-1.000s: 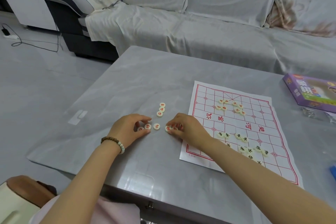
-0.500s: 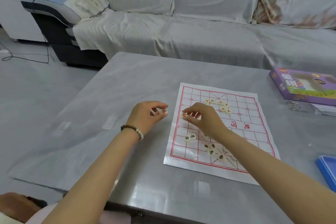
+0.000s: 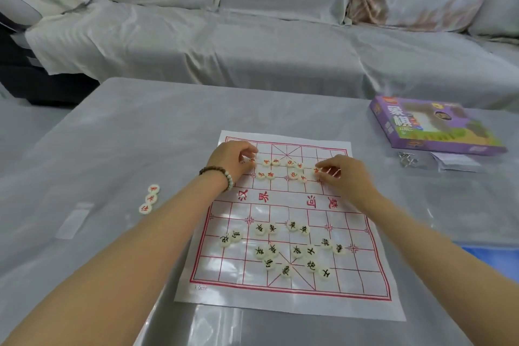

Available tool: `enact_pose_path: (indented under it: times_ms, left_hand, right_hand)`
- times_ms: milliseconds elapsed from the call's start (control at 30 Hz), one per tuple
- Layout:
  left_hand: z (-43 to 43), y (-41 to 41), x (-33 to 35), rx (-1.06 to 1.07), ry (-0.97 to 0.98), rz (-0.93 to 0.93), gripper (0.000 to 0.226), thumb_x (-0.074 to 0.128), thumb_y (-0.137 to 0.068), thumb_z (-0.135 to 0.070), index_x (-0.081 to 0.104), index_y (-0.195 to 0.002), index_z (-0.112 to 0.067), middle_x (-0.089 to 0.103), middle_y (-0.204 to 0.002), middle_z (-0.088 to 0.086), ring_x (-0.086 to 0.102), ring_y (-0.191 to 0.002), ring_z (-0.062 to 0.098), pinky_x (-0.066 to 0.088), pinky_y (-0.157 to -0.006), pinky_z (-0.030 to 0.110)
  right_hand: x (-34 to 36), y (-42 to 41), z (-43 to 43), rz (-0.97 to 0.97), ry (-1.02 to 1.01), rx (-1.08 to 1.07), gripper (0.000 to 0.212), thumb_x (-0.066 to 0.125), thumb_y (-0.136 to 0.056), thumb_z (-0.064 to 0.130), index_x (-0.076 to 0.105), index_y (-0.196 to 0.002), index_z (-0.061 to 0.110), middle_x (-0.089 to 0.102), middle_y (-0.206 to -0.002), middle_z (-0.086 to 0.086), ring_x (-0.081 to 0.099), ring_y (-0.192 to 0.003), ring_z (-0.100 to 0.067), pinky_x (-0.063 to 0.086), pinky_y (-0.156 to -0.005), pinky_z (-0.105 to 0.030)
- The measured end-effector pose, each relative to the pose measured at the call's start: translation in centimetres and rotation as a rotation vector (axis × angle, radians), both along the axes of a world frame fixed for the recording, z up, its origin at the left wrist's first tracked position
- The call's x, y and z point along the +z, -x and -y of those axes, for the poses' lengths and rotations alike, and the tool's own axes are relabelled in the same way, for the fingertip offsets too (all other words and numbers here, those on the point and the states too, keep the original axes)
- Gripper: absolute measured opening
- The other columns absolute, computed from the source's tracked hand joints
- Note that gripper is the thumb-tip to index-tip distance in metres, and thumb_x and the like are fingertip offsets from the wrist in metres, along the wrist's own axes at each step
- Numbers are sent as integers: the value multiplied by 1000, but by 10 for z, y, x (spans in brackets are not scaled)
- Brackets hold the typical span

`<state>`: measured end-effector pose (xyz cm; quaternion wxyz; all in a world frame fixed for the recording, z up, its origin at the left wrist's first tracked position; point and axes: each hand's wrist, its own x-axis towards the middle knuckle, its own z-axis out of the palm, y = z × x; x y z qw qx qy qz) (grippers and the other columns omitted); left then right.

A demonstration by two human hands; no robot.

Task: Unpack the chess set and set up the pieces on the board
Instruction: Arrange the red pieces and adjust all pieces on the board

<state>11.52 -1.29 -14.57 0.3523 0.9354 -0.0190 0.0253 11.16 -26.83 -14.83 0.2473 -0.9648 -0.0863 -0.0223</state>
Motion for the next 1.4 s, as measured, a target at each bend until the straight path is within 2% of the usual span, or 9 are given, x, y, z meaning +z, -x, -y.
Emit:
enact_pose_path:
  times_ms: [267,467,600,767,901,1034,1134,1234,1401]
  left_hand:
    - [-11,15,-7,-11,15,-18,39,60,-88,-29,55,-126,-24,59,-124,1,54,-107,14,44,-97,29]
    - [-69,61,-3,-56,-361,-1,47,28,-99,-37,33,-143,-21,30,-150,-1,23,-140,18,16,-114,33]
    - [-123,95,-14,-41,-410,-98,71,2,-89,-59,26,-145,-23,20,-154,-5,12,-143,14,6,-116,28]
    - [-152,140,-19,-129,-326,-151,68,1,-87,-56,18,-146,-27,11,-154,-11,6,-142,4,-1,-112,17]
    - [-167,170,-19,-96,-335,-115,93,-12,-73,-75,11,-147,-25,0,-147,-20,-1,-138,-2,-5,-107,12]
    - [-179,191,-21,-19,-362,-129,56,13,-97,-48,11,-148,-23,3,-155,-11,0,-142,6,-4,-111,16]
    - [-190,201,-20,-22,-356,-81,81,9,-78,-65,26,-145,-22,23,-152,-9,18,-139,12,14,-114,25]
    - [-195,207,-20,-18,-267,-18,69,31,-83,-62,41,-138,-23,38,-145,-9,29,-132,12,22,-110,24]
    - [-197,212,-17,11,-139,39,37,59,-88,-31,57,-125,-25,57,-121,-11,46,-113,7,35,-100,20]
  right_hand:
    - [-4,7,-7,20,-59,-4,30,65,-86,29,62,-116,23,59,-109,5,50,-89,-7,36,-76,-18]
    - [14,30,-53,111,-91,127,33,64,-87,29,59,-119,23,54,-121,5,52,-103,-8,37,-86,-18]
    - [26,52,-107,90,-133,261,31,57,-91,29,57,-122,24,52,-124,5,50,-110,-9,37,-92,-19]
    - [28,78,-166,54,-135,433,32,54,-94,31,55,-125,24,50,-126,5,50,-113,-9,40,-97,-23]
    - [23,96,-200,-28,-120,491,32,52,-94,30,55,-125,24,48,-130,5,49,-116,-11,35,-95,-18]
    - [16,112,-230,-120,-45,579,41,50,-95,33,47,-134,21,42,-141,4,41,-127,-11,24,-96,-13]
    - [10,123,-252,-167,-19,635,49,54,-93,33,42,-138,17,41,-144,2,36,-132,-13,20,-101,-12]
    - [3,129,-266,-125,42,657,47,57,-91,30,46,-135,16,46,-141,-1,39,-130,-17,24,-106,-22]
    - [-4,131,-268,-67,-12,633,27,59,-88,14,66,-114,17,64,-116,0,56,-107,-19,38,-91,-23]
